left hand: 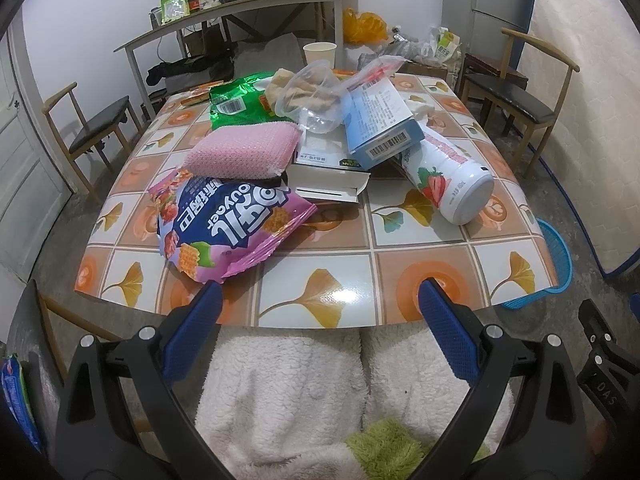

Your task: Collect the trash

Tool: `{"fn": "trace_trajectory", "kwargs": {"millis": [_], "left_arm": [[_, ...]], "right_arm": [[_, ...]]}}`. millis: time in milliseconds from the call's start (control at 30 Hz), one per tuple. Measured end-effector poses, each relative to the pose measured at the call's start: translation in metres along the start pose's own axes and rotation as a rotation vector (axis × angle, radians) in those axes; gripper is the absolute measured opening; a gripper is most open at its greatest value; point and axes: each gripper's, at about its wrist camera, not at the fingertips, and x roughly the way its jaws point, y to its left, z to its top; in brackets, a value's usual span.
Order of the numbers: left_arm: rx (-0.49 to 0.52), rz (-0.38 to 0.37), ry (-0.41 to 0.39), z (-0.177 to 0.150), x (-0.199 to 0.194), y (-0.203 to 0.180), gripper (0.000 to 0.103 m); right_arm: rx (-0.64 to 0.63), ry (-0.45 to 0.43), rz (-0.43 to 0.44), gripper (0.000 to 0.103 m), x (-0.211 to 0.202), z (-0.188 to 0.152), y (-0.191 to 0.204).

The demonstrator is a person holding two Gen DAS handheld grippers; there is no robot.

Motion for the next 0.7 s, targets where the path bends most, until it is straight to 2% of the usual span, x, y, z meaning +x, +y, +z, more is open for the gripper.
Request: {"fn": "trace_trajectory", "kwargs": {"millis": [700], "left_arm": [[0.0,-0.001,0.004,-0.0009,0.0019,0.0012,0.094]], "right_arm": [[-0.001,0.003,-0.002,0.097,-0.0004,0.0012,-0.0018]]}}
